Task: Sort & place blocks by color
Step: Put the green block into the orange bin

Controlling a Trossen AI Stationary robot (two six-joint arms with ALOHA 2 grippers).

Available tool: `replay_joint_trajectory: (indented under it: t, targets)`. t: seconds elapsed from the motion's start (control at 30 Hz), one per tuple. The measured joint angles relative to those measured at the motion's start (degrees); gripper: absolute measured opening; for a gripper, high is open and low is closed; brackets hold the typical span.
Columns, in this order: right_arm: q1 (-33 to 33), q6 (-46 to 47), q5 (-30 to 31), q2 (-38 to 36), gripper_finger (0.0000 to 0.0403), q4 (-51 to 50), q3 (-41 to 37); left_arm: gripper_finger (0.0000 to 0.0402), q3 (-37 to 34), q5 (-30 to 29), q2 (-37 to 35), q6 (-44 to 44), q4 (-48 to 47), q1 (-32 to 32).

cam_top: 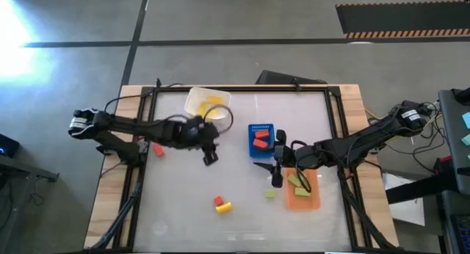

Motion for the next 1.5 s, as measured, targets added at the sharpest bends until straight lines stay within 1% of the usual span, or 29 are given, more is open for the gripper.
replay_joint_trajectory:
  t: [0.23, 0.37, 0.47, 0.6, 0.77, 0.97, 1.07, 1.2, 1.27, 1.37, 1.5]
  targets:
    - [2.55, 3.81, -0.02, 0.0, 0.0194, -13.94, 6.23, 0.015, -0.13, -0.05, 0.0, -3.42, 0.8, -8.64]
    - [4.04, 6.82, -0.07, 0.0, 0.0194, -21.23, 9.33, 0.015, -0.13, -0.11, 0.0, -4.86, 0.78, -11.84]
    - [5.28, 8.39, -0.03, 0.77, 0.0193, -24.65, 11.31, 0.015, -0.13, -0.13, 0.02, -4.91, 0.78, -13.54]
    - [6.56, 10.37, -0.15, 3.88, 0.019, -30.18, 15.17, 0.0151, -0.13, -1.6, 0.02, -4.86, 0.89, -14.92]
    - [7.24, 11.65, -0.56, 10.21, 0.0185, -42.36, 22.14, 0.0151, -0.13, -2.73, 0.02, -4.84, 0.96, -15.32]
    - [7.27, 11.2, -10.67, 17.05, 0.0185, -55.43, 28.25, 0.0151, -0.13, -2.75, 0.04, -4.84, 0.95, -15.32]
    - [7.25, 11.62, -14.88, 19.6, 0.0185, -58.33, 29.79, 0.0151, -0.15, -3.34, 0.07, -4.83, 0.95, -15.32]
    - [7.25, 13.62, -18.46, 22.3, 0.0195, -59.51, 30.65, 0.0151, -0.15, -4.85, 0.07, -4.8, 0.89, -15.32]
    - [7.25, 14.87, -19.56, 23.52, 0.0203, -60.06, 30.79, 0.0151, -0.17, -5.45, 0.07, -4.69, 0.65, -15.32]
    - [7.25, 17.46, -19.69, 25.47, 0.0218, -61.53, 31.24, 0.0151, -0.17, -5.95, 0.07, -4.26, 0.5, -15.32]
    - [7.25, 19.33, -19.62, 29.18, 0.0239, -64.64, 33.4, 0.0151, -0.19, -8.55, 0.07, -2.56, 0.37, -15.32]
